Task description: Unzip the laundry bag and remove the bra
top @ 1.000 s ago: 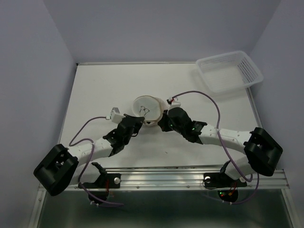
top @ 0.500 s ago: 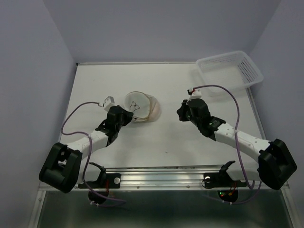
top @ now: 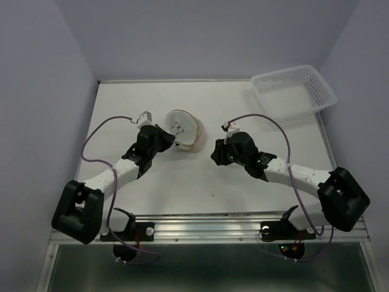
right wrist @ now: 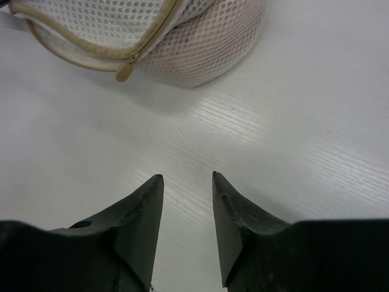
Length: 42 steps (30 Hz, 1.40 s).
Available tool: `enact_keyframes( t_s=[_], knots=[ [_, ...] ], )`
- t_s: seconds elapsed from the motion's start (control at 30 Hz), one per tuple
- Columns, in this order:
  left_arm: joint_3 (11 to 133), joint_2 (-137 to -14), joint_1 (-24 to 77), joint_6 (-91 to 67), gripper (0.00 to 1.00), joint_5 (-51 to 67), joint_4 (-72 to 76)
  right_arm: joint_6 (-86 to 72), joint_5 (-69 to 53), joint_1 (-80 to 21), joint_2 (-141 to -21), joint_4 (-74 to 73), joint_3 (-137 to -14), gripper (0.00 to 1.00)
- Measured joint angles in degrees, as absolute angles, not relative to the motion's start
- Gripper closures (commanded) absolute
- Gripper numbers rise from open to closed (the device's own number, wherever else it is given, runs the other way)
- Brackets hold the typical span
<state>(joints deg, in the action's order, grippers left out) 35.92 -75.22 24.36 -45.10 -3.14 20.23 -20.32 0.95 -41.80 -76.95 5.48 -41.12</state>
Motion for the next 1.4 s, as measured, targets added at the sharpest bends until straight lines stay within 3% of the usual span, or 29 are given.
enact_keyframes(
  t_s=[0.13, 0.27, 0.93, 1.2, 1.4],
  knots=[
    [33.41, -70.63, 25.19, -47.11, 1.0, -3.64, 19.35, -20.64, 0.38, -43.99, -81.65, 7.11, -42.61, 0.36],
    [32.4, -69.56, 26.59, -49.32, 1.0, -4.29, 19.25, -20.78, 2.48, -48.29, -86.46, 8.6, -46.19, 0.33],
    [32.23, -68.84, 28.45, -51.55, 1.0, -5.45, 18.44, -20.75, 14.79, -52.53, -95.85, 9.76, -55.83, 0.44],
    [32.23, -68.16, 28.49, -51.55, 1.0, -5.65, 17.82, -20.53, 18.15, -52.56, -96.36, 8.91, -56.01, 0.6],
    [32.23, -68.12, 28.51, -51.48, 1.0, -5.89, 17.61, -20.05, 18.5, -52.56, -96.36, 8.88, -55.99, 0.86]
  ],
)
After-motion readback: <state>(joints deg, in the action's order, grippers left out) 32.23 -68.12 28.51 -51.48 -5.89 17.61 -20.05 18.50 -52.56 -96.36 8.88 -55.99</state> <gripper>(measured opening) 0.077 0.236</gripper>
